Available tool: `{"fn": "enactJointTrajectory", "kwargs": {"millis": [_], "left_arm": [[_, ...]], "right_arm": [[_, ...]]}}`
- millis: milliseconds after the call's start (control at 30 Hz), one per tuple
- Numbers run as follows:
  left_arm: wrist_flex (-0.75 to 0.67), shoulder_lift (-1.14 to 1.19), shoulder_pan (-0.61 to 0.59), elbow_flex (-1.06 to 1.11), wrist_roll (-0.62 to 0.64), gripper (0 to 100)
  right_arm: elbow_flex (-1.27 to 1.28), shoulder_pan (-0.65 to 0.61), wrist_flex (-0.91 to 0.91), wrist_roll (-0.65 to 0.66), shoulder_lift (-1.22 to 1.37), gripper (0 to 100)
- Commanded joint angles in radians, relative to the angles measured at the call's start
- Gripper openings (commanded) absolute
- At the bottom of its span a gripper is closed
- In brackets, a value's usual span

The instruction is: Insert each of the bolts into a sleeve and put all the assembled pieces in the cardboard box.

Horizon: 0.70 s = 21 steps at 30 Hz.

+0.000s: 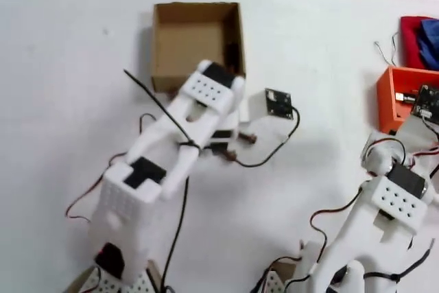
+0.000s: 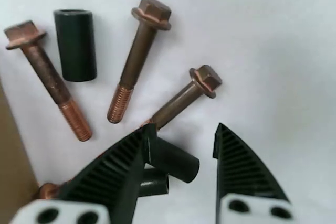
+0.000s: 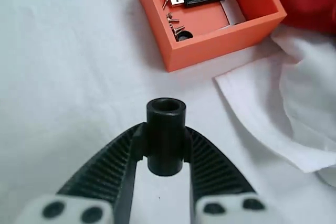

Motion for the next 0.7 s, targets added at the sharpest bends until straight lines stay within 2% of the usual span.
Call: {"fn": "enactJointTrajectory", "kwargs": {"millis": [0, 400, 600, 667], "left_arm": [[-0.008, 0.015, 0.021, -0.070, -0.005, 20], [-0.012, 0.121, 0.084, -0.077, -0.008, 19], [-0.048, 0.160, 0.072, -0.077, -0.005, 2], [-0.058, 0.161, 0.071, -0.077, -0.005, 4]], "right_arm": [[0.005, 0.010, -0.030, -0.005, -0.001, 2.1], [0.018, 0.010, -0.053, -0.008, -0.001, 2.1], [0.018, 0.008, -0.051, -0.008, -0.001, 2.1], [0.018, 0.008, -0.051, -0.008, -0.001, 2.1]]}}
